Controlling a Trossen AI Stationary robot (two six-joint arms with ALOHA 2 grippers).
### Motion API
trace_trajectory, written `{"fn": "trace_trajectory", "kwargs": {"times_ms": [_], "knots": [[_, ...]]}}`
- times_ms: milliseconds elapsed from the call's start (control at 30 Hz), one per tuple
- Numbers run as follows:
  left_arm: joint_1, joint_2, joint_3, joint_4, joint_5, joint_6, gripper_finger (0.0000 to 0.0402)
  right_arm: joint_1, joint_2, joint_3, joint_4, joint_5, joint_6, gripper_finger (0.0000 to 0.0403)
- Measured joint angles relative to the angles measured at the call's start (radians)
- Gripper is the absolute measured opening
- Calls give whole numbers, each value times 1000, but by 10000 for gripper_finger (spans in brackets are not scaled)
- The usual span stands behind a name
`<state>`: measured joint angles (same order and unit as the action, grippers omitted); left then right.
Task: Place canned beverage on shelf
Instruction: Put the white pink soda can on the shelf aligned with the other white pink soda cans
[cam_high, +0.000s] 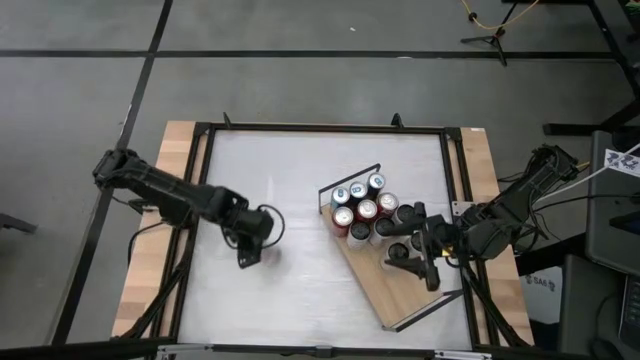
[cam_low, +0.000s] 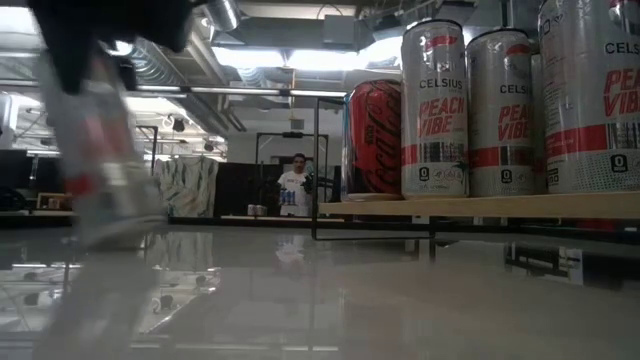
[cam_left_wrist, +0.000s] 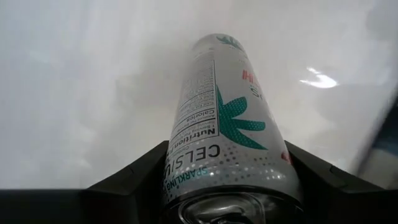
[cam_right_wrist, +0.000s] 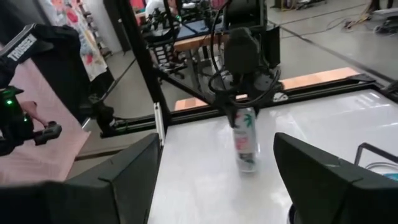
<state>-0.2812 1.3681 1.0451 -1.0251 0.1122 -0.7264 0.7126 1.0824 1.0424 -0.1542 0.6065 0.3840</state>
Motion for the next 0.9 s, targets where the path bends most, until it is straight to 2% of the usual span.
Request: {"fn": "trace_trajectory", "kwargs": {"times_ms": [200,367,533,667,900], "knots": [[114,0,23,-139,-175,384,239,0,0,0,4,15,2,305],[154,3,95,-298,-330,543,239,0,16,0,21,17,3,305],[151,2,132,-423,-306,580,239,0,59,0,49,19,4,305],[121,6,134,-436,-253,579,239,0,103,0,49,18,4,305],[26,45,136,-428,-230,572,240,0,165,0,87,14,4,305]]}}
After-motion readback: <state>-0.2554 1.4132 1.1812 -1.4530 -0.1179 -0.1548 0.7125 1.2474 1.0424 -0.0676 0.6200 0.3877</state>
